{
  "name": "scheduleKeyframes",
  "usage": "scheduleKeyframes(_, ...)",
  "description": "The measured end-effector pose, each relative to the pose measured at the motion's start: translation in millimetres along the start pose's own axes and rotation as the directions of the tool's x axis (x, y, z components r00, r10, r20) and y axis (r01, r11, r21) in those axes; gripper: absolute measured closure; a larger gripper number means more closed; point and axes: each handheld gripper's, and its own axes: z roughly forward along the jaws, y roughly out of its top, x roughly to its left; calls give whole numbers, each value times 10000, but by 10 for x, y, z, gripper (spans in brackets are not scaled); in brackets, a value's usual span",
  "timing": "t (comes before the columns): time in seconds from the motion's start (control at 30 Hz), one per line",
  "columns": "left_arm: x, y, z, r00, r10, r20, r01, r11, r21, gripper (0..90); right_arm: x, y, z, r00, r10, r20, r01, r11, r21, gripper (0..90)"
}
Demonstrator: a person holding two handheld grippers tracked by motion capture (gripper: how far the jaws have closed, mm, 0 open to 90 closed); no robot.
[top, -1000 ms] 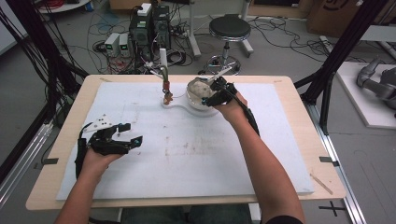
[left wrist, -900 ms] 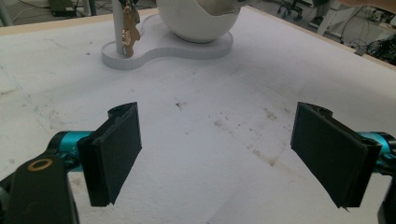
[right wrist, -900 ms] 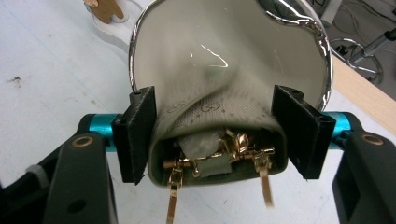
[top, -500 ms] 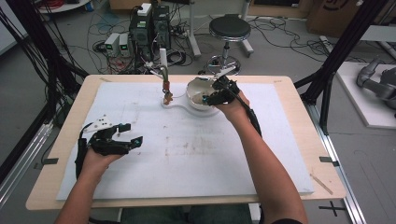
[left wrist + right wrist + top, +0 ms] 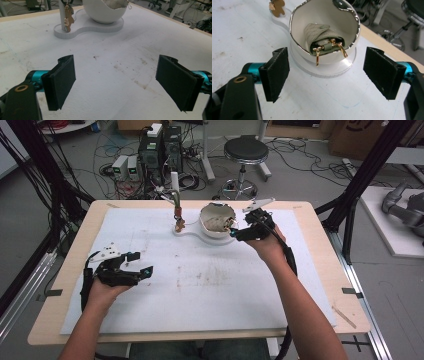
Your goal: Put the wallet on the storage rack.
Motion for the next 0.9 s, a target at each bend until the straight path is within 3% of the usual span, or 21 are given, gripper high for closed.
scheduleKeyframes(0.2, -10, 5, 10, 9999, 101, -88, -100, 9999, 65, 162, 26, -287, -119, 9987, 396, -325, -397, 9992, -10, 218)
scheduleKeyframes(0.43, -4, 11, 21, 9997, 119, -209, -117, 9999, 73, 163, 90, -567, -158, 9987, 387, -336, -393, 9991, -182, 217)
scheduleKeyframes(0.9, 7, -22, 49, 9996, 175, -204, -171, 9997, 200, 163, 130, -1050, -340, 9916, 1194, -498, -1241, 9867, -1052, 200)
